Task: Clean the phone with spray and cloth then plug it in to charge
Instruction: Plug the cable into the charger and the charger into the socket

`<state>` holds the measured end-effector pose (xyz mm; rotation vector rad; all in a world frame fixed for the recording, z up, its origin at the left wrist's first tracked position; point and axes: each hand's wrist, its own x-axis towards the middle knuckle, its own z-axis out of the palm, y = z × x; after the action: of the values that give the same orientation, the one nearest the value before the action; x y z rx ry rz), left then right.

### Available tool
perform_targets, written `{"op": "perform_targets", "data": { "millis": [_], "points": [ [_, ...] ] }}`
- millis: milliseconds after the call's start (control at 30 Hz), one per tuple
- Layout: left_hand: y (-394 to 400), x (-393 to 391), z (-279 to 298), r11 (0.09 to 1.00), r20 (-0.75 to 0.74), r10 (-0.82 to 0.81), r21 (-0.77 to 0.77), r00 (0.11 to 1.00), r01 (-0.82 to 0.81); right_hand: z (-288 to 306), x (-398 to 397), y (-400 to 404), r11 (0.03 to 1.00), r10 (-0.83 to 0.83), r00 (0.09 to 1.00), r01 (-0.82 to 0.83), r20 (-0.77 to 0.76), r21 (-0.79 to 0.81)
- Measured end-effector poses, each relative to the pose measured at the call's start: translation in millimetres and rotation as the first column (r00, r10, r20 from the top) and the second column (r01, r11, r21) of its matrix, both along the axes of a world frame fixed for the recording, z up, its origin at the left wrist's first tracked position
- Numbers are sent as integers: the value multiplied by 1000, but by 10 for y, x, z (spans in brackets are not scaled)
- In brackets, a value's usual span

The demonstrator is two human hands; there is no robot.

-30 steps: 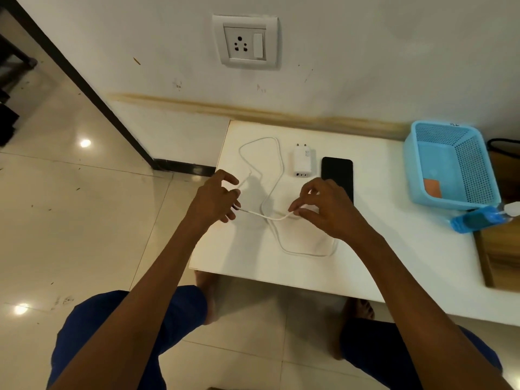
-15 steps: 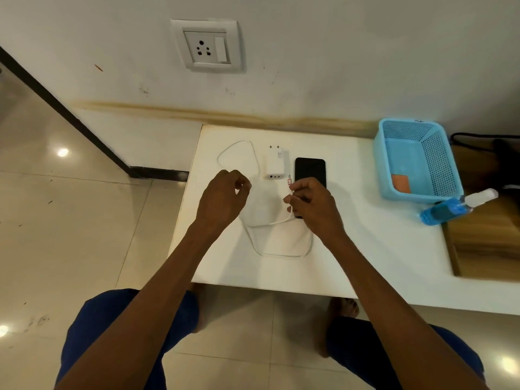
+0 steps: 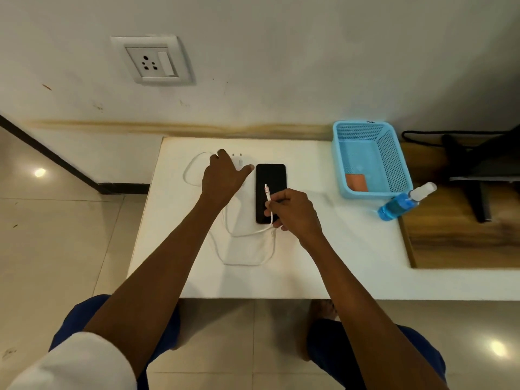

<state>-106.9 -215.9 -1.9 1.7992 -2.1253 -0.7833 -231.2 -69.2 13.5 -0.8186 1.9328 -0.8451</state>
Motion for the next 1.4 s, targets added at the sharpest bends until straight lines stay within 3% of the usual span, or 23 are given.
{"op": "perform_targets", "data": {
  "millis": [167, 267, 333, 367, 467, 567, 633, 867, 1033, 1200, 1400],
  "points": [
    [-61, -77, -68, 1000, 49, 12, -9, 999, -11, -47, -36, 35, 999, 51, 997, -51, -55, -1],
    [-102, -67, -61, 996, -36, 73, 60, 997, -71, -74, -30, 48, 995, 99, 991, -101, -92, -12],
    [-139, -10, -34, 974, -180, 149, 196, 972, -114, -82, -23, 39, 992, 119, 985, -123, -121, -27],
    [-145, 36, 1, 948, -294, 226, 287, 929, -140, -80, -17, 29, 991, 124, 983, -131, -134, -39],
    [-71, 252, 125, 841, -582, 449, 532, 677, -100, -61, 46, -2, 984, 125, 978, -144, -166, -107],
    [63, 531, 246, 782, -722, 555, 622, 412, 37, -39, 169, -42, 969, 102, 983, -133, -153, -206],
    [128, 696, 320, 739, -738, 631, 666, 239, 105, -17, 255, -80, 957, 92, 988, -121, -122, -262],
    [241, 1136, 482, 750, -757, 653, 652, 35, 108, 47, 641, -254, 898, 73, 995, -92, -61, -430],
    [236, 1381, 461, 749, -752, 659, 657, 8, 83, 38, 867, -382, 861, 21, 998, -52, -67, -506],
    [123, 1439, 431, 755, -758, 648, 652, 79, 66, -8, 1010, -509, 802, -33, 979, -95, -203, -589],
    [39, 1516, 390, 736, -731, 673, 677, 114, 4, -81, 1157, -650, 790, -43, 975, -100, -216, -605]
  ]
}}
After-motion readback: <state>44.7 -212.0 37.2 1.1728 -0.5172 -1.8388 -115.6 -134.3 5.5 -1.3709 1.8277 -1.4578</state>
